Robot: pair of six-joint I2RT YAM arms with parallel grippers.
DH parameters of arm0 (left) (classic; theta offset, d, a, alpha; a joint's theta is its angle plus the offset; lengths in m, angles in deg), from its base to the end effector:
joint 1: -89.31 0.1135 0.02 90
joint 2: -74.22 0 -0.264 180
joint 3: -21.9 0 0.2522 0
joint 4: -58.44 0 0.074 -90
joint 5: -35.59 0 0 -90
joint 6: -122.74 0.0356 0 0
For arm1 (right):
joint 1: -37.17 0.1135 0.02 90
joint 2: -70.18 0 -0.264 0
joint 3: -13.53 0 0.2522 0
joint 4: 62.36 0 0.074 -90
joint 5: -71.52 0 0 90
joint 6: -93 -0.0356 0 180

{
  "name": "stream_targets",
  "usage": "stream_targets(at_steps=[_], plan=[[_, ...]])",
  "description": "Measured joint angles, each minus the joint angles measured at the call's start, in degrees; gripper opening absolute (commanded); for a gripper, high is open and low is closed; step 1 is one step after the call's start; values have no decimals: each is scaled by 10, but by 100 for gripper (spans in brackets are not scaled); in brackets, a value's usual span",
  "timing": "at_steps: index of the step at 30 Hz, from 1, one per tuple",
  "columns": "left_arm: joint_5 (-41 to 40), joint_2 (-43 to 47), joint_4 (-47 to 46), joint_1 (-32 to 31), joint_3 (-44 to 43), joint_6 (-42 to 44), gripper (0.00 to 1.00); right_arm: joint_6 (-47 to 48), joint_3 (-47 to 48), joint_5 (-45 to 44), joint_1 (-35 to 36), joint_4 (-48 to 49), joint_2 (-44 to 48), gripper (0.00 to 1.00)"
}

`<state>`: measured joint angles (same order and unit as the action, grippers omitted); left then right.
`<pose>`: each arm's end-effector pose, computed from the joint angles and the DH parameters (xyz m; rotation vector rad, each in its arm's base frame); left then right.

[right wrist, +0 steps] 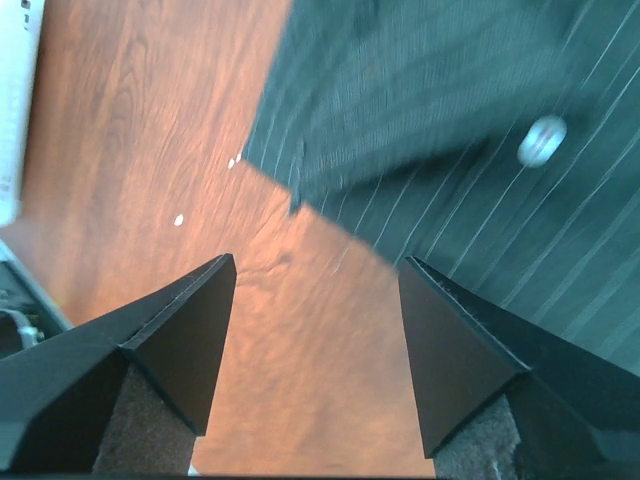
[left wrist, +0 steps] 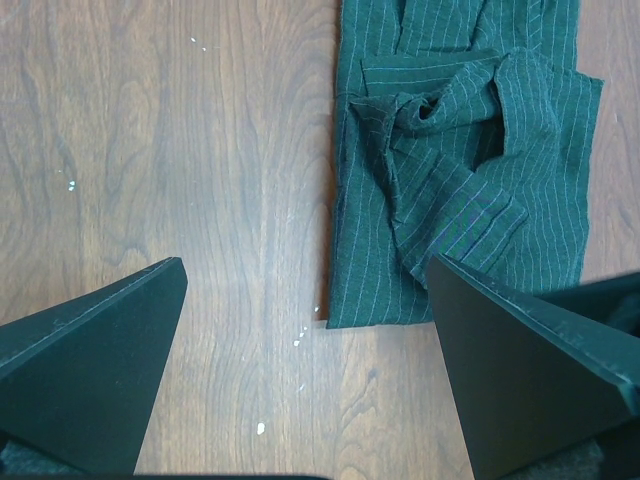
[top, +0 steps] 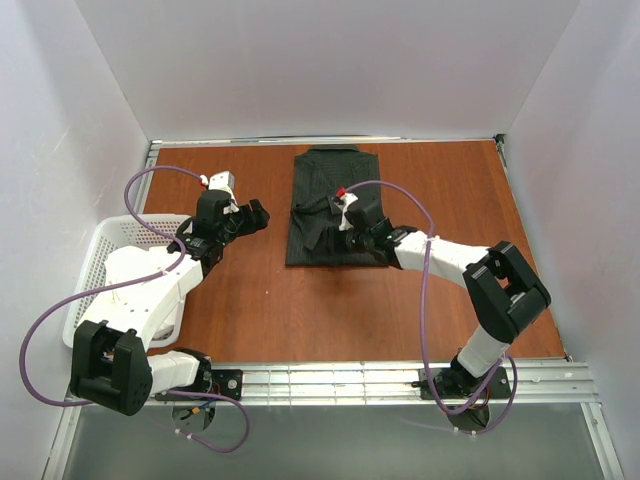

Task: Fold and stack the long sleeve shirts
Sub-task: Fold the shirt

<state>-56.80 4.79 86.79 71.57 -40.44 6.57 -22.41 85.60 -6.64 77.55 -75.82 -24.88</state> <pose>0.2545 -0.0799 0.2660 -0.1866 2.2074 -0.3842 0.2718 0.2407 0.2133 -0.4238 2.2912 0.8403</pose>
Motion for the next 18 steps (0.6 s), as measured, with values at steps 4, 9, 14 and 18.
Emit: stream_targets(at_steps=[4, 9, 14, 18], plan=[[-4, 0, 0, 0, 0, 0, 92, -106, -43, -2, 20, 39, -7, 60], [-10, 0, 1, 0, 0, 0, 92, -170, -39, -9, 29, 93, -31, 59], [-13, 0, 2, 0, 0, 0, 92, -209, -6, -14, 29, 124, -75, 52], [-13, 0, 2, 0, 0, 0, 92, -231, 7, -14, 25, 139, -104, 50]])
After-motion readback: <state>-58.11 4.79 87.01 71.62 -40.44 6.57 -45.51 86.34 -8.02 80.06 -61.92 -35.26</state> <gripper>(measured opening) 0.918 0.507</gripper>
